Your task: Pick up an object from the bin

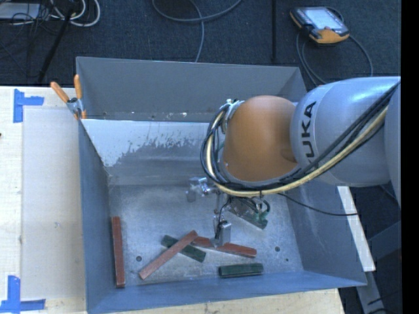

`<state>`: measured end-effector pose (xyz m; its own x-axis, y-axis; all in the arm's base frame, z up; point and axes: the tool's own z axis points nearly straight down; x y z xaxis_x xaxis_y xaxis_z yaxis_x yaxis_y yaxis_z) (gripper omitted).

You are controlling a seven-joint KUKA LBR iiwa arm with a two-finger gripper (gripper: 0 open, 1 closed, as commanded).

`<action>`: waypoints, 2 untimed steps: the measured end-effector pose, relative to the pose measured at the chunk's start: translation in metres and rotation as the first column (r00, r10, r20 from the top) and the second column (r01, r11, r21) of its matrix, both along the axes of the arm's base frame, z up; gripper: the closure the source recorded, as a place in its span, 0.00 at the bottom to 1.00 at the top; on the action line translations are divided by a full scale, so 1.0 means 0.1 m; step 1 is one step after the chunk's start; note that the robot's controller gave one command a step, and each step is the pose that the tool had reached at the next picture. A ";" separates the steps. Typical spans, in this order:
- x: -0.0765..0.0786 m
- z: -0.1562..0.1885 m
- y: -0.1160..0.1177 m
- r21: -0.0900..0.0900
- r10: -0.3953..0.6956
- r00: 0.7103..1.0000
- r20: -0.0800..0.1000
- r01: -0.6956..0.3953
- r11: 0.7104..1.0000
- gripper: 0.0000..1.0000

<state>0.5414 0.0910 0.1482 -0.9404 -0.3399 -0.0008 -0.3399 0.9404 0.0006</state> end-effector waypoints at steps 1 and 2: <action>0.00 0.00 0.00 0.000 -0.001 1.000 -0.001 0.001 1.000 0.00; -0.07 -0.15 0.17 -0.003 0.063 0.998 0.005 -0.063 0.998 0.00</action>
Offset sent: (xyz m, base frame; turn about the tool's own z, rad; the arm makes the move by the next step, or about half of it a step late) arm -0.0442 0.0949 -0.0782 -0.3187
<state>0.5341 0.1078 0.1333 -0.9173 -0.3982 -0.0049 -0.3982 0.9173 -0.0036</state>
